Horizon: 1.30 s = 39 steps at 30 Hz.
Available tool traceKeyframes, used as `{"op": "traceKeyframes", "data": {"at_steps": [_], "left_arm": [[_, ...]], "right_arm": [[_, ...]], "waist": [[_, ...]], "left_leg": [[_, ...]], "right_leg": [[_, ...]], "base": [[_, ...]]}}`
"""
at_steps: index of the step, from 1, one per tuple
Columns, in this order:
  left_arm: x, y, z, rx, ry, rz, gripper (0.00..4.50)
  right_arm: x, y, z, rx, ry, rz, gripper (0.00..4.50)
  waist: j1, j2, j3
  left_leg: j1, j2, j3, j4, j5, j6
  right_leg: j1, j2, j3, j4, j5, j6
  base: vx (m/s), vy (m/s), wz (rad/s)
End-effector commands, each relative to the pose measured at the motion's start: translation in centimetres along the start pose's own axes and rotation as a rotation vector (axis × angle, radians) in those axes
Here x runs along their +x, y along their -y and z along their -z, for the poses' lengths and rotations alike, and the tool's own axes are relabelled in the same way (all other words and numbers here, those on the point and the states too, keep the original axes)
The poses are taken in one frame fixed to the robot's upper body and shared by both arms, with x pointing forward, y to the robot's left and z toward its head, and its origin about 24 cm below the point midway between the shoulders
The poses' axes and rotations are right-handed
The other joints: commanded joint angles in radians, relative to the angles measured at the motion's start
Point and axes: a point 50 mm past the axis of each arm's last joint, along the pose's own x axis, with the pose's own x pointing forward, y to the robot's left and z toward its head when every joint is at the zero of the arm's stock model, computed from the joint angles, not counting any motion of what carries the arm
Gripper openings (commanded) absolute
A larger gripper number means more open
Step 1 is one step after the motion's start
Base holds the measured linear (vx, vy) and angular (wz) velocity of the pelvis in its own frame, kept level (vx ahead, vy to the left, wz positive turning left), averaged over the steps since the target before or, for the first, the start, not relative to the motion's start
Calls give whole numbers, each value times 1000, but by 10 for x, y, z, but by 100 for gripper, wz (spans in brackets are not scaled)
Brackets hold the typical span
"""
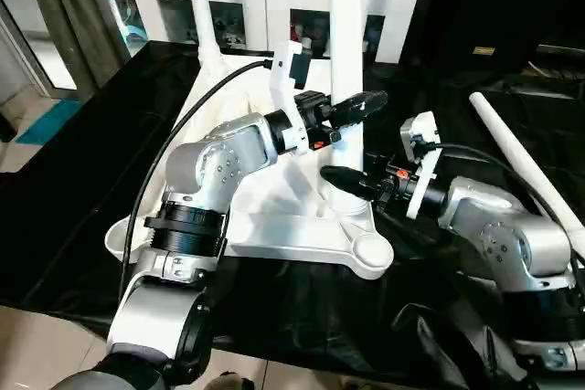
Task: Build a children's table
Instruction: Pick table leg
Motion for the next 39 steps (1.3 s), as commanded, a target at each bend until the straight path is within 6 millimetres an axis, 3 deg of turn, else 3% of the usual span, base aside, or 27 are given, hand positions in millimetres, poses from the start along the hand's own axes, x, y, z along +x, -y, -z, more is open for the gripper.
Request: {"op": "traceKeyframes", "data": {"at_steps": [1, 25, 26, 29, 32, 33, 34, 39], "left_arm": [[2, 6, -8, 56, 11, 12, 195], [8, 18, 3, 140, -83, 112, 195], [8, 18, 3, 139, -82, 113, 195], [8, 19, 1, 129, -71, 119, 195], [7, 18, 0, 131, -62, 112, 195], [7, 17, -2, 133, -52, 99, 251], [7, 15, -3, 129, -43, 85, 265], [7, 9, -15, 97, 35, 39, 291]], "right_arm": [[-1, 2, -5, 4, 4, 13, 302], [3, 8, -15, -40, -69, -14, 302], [3, 8, -16, -41, -69, -16, 268], [2, 8, -14, -35, -67, -25, 268], [2, 7, -12, -35, -70, -28, 235], [3, 7, -11, -35, -71, -28, 227], [3, 7, -10, -33, -71, -27, 218], [3, 8, -8, -35, -74, -22, 197]], "waist": [[6, -25, -86], [6, -29, -87], [6, -28, -86], [6, -33, -87], [6, -34, -87], [7, -33, -87], [7, -33, -86], [6, -34, -85]], "left_leg": [[23, 45, -22, -66, -133, 74], [24, 45, -20, -62, -119, 76], [24, 45, -21, -63, -123, 75], [24, 46, -21, -63, -126, 75], [24, 46, -21, -63, -122, 75], [24, 46, -21, -63, -126, 74], [24, 46, -21, -62, -131, 72], [24, 44, -21, -63, -149, 62]], "right_leg": [[57, -38, 33, -57, -191, -227], [57, -38, 34, -52, -173, -239], [57, -38, 34, -52, -180, -237], [58, -38, 33, -52, -181, -235], [57, -38, 33, -51, -178, -236], [57, -38, 33, -51, -182, -236], [56, -39, 34, -52, -187, -235], [55, -38, 33, -56, -216, -227]], "base": [[0, 0, 0], [0, 0, 0], [0, 0, 0], [0, 0, 0], [0, 0, 0], [0, 0, 0], [0, 0, 0], [0, 0, 0]]}}
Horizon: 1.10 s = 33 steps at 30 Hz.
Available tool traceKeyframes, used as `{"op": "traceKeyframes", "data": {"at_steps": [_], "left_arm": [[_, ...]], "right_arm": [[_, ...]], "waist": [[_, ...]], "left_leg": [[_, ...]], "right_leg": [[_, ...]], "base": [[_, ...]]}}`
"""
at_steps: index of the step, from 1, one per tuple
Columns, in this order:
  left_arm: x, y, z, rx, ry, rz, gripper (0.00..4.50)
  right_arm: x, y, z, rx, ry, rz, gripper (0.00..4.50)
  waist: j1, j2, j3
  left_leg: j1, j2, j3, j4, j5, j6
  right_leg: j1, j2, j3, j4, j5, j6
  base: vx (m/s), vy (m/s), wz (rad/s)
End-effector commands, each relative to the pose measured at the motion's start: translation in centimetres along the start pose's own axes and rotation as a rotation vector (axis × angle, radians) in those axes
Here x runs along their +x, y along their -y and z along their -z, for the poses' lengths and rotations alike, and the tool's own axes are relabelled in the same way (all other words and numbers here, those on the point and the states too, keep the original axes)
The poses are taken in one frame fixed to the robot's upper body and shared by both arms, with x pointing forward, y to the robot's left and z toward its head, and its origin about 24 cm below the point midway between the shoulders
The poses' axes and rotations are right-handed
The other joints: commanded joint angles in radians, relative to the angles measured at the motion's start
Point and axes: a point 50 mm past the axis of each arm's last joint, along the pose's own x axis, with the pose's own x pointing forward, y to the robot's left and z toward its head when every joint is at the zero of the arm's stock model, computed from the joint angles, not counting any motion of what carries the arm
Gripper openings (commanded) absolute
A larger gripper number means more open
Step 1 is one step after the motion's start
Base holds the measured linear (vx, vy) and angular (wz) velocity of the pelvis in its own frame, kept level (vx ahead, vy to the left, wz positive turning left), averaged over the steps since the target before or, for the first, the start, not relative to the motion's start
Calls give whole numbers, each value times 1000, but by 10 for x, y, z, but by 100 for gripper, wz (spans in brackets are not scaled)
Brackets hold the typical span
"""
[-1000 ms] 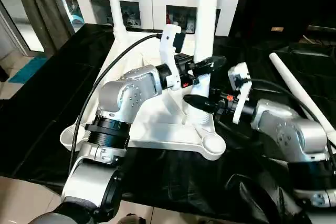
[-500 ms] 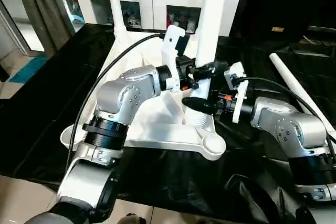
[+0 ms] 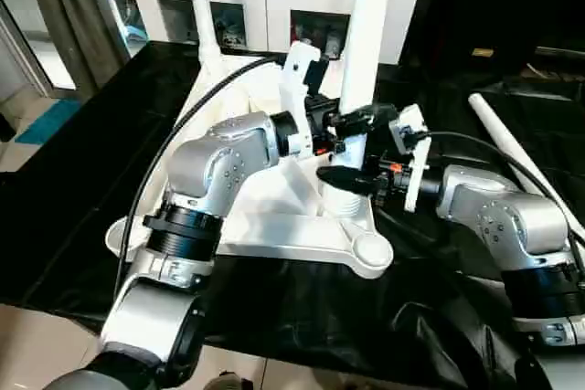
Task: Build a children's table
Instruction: Pick table leg
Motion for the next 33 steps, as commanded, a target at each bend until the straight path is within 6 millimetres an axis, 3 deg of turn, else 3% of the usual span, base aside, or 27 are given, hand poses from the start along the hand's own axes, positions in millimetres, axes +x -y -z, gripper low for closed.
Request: {"op": "traceKeyframes", "data": {"at_steps": [1, 3, 4, 6, 10, 14, 18, 19, 23, 25, 33], "left_arm": [[4, 3, -15, 21, 50, 2, 307], [4, 0, -20, 12, 74, -10, 306], [4, 0, -20, 11, 73, -3, 272], [5, 2, -18, 6, 62, 8, 271], [7, 6, -11, 4, 28, 37, 224], [8, 7, -8, 1, 24, 41, 193], [8, 5, -11, 7, 34, 37, 188], [8, 5, -12, 12, 34, 39, 187], [8, 7, -12, 33, 18, 56, 186], [8, 8, -12, 39, 11, 62, 186], [9, 10, -10, 46, 2, 79, 186]], "right_arm": [[-3, 4, -1, -14, 0, 30, 194], [-3, 4, -1, -18, -1, 33, 194], [-3, 4, -1, -22, -3, 35, 193], [-3, 4, -1, -24, -4, 34, 193], [-3, 3, 0, -27, -8, 30, 193], [-3, 3, 0, -37, -12, 29, 193], [-3, -3, -3, -102, 2, -21, 193], [-3, -4, -4, -83, 13, -41, 249], [-5, -4, -7, -67, 13, -50, 271], [-5, -3, -8, -76, 8, -40, 304], [-11, -2, -12, -77, -38, -76, 309]], "waist": [[5, -27, -85], [7, -23, -86], [7, -26, -86], [7, -27, -86], [6, -28, -87], [6, -27, -85], [9, -28, -85], [11, -26, -85], [15, -26, -86], [18, -26, -86], [22, -27, -86]], "left_leg": [[25, 44, -21, -68, -155, 59], [26, 45, -23, -68, -158, 54], [25, 44, -22, -68, -157, 55], [24, 44, -22, -68, -151, 61], [22, 44, -22, -66, -137, 73], [24, 45, -22, -67, -145, 68], [27, 46, -21, -67, -156, 65], [24, 46, -22, -67, -153, 66], [26, 47, -22, -67, -144, 73], [25, 47, -22, -67, -144, 70], [27, 47, -22, -67, -149, 67]], "right_leg": [[55, -38, 32, -62, -222, -225], [55, -38, 32, -60, -219, -223], [56, -39, 32, -60, -213, -224], [57, -39, 33, -59, -200, -227], [58, -38, 33, -57, -187, -233], [56, -38, 32, -59, -208, -230], [54, -39, 33, -61, -212, -226], [56, -39, 33, -60, -210, -226], [54, -38, 33, -57, -190, -231], [55, -39, 34, -57, -193, -232], [57, -38, 33, -58, -199, -229]], "base": [[0, 0, 0], [0, 0, 0], [0, 0, 0], [0, 0, 0], [0, 0, 0], [0, 0, 0], [0, 0, 0], [0, 0, 0], [0, 0, 0], [0, 0, 0], [0, 0, 0]]}}
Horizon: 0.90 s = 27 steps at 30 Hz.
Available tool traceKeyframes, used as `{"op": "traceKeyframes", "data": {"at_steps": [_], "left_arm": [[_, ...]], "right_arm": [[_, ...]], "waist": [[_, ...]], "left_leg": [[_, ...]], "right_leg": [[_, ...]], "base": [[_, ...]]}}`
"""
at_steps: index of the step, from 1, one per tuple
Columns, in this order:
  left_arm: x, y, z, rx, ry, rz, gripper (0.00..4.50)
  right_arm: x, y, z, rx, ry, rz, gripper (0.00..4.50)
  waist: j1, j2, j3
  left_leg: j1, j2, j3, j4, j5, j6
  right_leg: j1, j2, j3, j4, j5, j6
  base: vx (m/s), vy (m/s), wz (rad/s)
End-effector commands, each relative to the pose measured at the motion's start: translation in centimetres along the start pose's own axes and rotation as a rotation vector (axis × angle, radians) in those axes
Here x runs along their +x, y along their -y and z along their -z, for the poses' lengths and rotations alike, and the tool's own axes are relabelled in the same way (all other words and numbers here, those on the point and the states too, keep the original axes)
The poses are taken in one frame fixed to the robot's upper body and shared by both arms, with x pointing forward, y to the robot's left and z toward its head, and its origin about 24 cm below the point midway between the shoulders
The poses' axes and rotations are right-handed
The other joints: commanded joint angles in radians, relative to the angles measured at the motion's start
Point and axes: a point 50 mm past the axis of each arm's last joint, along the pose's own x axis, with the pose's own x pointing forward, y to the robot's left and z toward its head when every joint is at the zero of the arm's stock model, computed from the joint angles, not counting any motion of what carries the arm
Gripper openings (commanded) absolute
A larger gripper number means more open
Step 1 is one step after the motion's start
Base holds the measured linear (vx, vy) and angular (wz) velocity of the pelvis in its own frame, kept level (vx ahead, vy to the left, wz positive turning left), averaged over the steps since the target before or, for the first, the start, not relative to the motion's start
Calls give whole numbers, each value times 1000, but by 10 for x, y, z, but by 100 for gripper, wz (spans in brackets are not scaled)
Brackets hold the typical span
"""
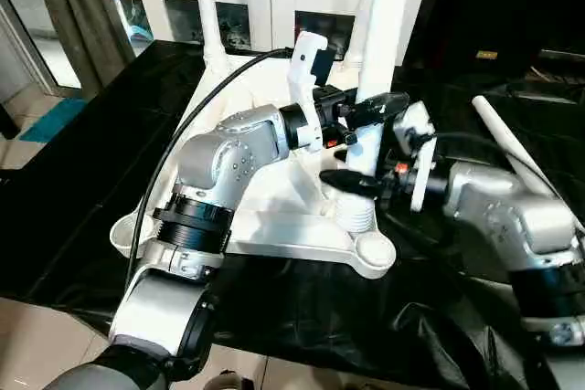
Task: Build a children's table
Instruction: Pick table leg
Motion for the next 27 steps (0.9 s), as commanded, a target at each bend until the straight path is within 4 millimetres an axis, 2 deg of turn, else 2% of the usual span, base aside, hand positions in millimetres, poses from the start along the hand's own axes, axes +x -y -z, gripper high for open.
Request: {"op": "traceKeyframes", "data": {"at_steps": [1, 3, 7, 27], "left_arm": [[1, 3, -4, 27, -1, 16, 186], [0, 3, -5, 30, -4, 20, 186], [0, 4, -6, 34, -5, 25, 186], [-2, 7, -5, 38, -10, 62, 186]], "right_arm": [[-1, -1, -6, -10, -4, -21, 309], [-3, -2, -2, 2, -49, -34, 309], [-4, -2, 3, 17, -90, -42, 309], [-3, 4, 3, 36, -64, -6, 309]], "waist": [[1, -25, -86], [1, -29, -86], [3, -28, -86], [2, -26, -86]], "left_leg": [[26, 47, -22, -68, -144, 69], [26, 46, -21, -67, -143, 72], [25, 46, -21, -67, -145, 71], [25, 46, -22, -67, -143, 68]], "right_leg": [[56, -39, 34, -58, -193, -230], [56, -38, 33, -59, -192, -231], [56, -40, 34, -59, -207, -229], [56, -39, 33, -57, -194, -236]], "base": [[0, 0, 0], [0, 0, 0], [0, 0, 0], [0, 0, 0]]}}
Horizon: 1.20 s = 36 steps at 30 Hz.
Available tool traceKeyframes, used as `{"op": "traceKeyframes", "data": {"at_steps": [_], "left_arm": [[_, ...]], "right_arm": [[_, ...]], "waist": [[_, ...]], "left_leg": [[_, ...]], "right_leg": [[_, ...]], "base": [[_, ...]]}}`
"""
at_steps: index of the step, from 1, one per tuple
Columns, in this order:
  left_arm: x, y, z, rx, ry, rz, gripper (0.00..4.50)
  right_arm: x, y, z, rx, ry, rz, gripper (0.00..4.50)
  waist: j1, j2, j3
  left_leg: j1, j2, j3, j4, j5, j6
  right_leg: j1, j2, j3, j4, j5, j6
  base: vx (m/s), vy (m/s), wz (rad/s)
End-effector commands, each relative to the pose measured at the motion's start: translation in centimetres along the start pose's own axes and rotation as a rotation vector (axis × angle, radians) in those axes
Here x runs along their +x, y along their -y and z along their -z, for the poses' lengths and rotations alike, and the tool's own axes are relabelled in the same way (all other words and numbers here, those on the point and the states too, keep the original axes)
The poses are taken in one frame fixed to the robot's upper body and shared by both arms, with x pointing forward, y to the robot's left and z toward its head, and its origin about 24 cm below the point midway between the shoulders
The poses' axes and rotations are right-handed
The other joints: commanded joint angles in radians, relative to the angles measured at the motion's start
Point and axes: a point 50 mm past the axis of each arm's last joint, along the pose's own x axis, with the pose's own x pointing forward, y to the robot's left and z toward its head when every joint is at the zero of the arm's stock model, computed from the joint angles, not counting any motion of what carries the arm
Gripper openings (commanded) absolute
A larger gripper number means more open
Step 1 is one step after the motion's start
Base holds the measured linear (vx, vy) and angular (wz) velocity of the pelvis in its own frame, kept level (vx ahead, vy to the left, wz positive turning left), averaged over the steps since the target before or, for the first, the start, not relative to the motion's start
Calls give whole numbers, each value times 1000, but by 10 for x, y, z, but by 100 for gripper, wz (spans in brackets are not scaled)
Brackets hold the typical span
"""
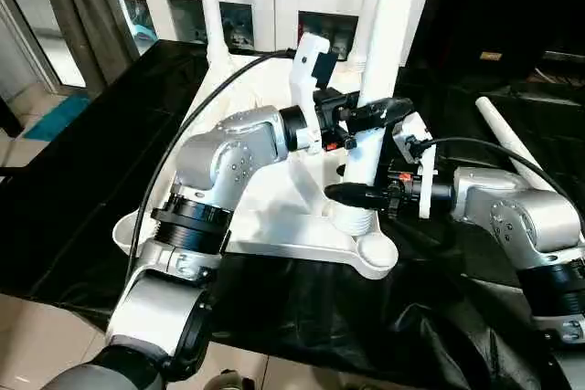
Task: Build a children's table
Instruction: Pick table leg
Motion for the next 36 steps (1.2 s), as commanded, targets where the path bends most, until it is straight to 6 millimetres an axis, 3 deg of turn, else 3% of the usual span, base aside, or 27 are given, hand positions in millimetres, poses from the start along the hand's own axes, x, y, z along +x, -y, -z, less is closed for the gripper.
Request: {"op": "traceKeyframes", "data": {"at_steps": [1, 12, 20, 21, 24, 26, 31, 33, 35, 36], "left_arm": [[1, 3, -3, 14, -3, 22, 186], [2, 6, -2, 10, -10, 44, 186], [3, 6, -1, 14, -12, 31, 186], [2, 5, -1, 9, -12, 19, 242], [1, 5, -2, -24, 9, 34, 256], [1, 5, -3, -17, 21, 30, 289], [-3, -2, -16, -22, 239, -51, 301], [-12, -5, -27, -85, 369, -61, 301], [-15, -6, -28, -92, 389, -69, 301], [-27, -8, -30, -93, 401, -73, 301]], "right_arm": [[-2, 3, -8, -15, 15, 16, 292], [-2, 4, -9, -28, 23, 23, 198], [-2, 5, -10, -34, 38, 30, 193], [-2, 5, -10, -36, 42, 33, 193], [-1, 6, -11, -37, 66, 49, 193], [-1, 6, -11, -37, 73, 51, 193], [0, 6, -11, -25, 126, 70, 193], [0, 8, -15, -19, 202, 110, 193], [0, 8, -16, -13, 220, 118, 193], [-2, 10, -19, -1, 276, 158, 193]], "waist": [[0, -26, -86], [1, -25, -87], [0, -23, -87], [0, -24, -87], [0, -23, -87], [0, -23, -87], [2, -22, -88], [1, -24, -88], [0, -24, -88], [0, -22, -87]], "left_leg": [[26, 46, -21, -67, -145, 67], [26, 46, -22, -67, -142, 66], [26, 47, -22, -68, -145, 64], [25, 46, -22, -67, -144, 65], [25, 46, -22, -67, -144, 63], [26, 46, -22, -67, -147, 63], [24, 46, -22, -66, -149, 68], [22, 44, -22, -67, -156, 66], [24, 44, -21, -66, -163, 65], [26, 44, -22, -67, -170, 66]], "right_leg": [[56, -39, 34, -59, -197, -235], [56, -39, 34, -57, -191, -236], [56, -39, 33, -57, -190, -236], [56, -38, 33, -57, -187, -236], [56, -39, 33, -57, -183, -242], [56, -38, 33, -57, -184, -242], [58, -39, 33, -59, -176, -244], [58, -41, 32, -58, -182, -247], [56, -40, 31, -60, -195, -244], [54, -37, 31, -61, -209, -237]], "base": [[0, 0, 0], [0, 0, 0], [0, 0, 0], [0, 0, 0], [0, 0, 0], [0, 0, 0], [0, 0, 0], [0, 0, 0], [0, 0, 0], [0, 0, 0]]}}
